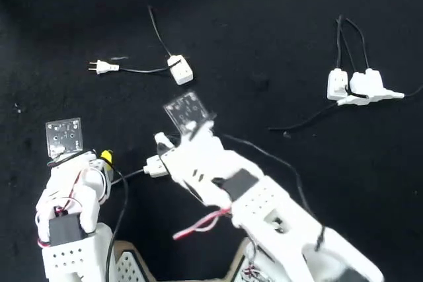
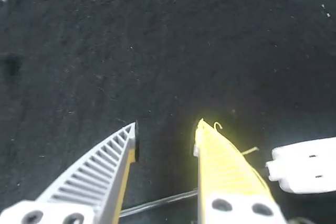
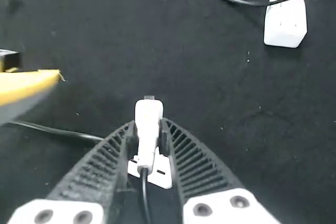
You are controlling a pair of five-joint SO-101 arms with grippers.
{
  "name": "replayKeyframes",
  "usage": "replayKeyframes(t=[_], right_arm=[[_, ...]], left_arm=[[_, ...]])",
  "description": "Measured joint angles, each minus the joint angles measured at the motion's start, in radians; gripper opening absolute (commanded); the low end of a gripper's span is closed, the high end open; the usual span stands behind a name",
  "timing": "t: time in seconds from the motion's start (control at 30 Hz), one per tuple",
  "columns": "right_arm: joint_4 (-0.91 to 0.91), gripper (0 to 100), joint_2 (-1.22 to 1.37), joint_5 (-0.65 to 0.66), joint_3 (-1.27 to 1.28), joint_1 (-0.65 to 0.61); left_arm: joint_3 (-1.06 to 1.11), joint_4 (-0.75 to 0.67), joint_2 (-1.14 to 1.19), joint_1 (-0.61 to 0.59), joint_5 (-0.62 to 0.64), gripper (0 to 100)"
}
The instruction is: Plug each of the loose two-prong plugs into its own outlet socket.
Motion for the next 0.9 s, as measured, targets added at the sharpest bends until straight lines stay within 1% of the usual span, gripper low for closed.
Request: replayKeyframes(t=[0.13,0.37,0.5,0.67,0.9], right_arm=[[0.163,1.0,0.175,0.015,-0.192,0.028],[0.614,1.0,0.382,0.037,-0.612,0.104],[0.807,1.0,0.454,0.037,-0.775,0.11],[0.941,1.0,0.535,0.04,-0.885,0.11],[1.039,1.0,0.674,0.04,-1.007,0.11]], left_arm=[[0.0,0.0,0.002,-0.003,0.0,19],[0.0,0.0,0.002,-0.003,0.0,19],[0.0,0.0,0.002,-0.003,0.0,19],[0.0,0.0,0.002,-0.003,0.0,19],[0.0,0.0,0.002,-0.003,0.0,19]])
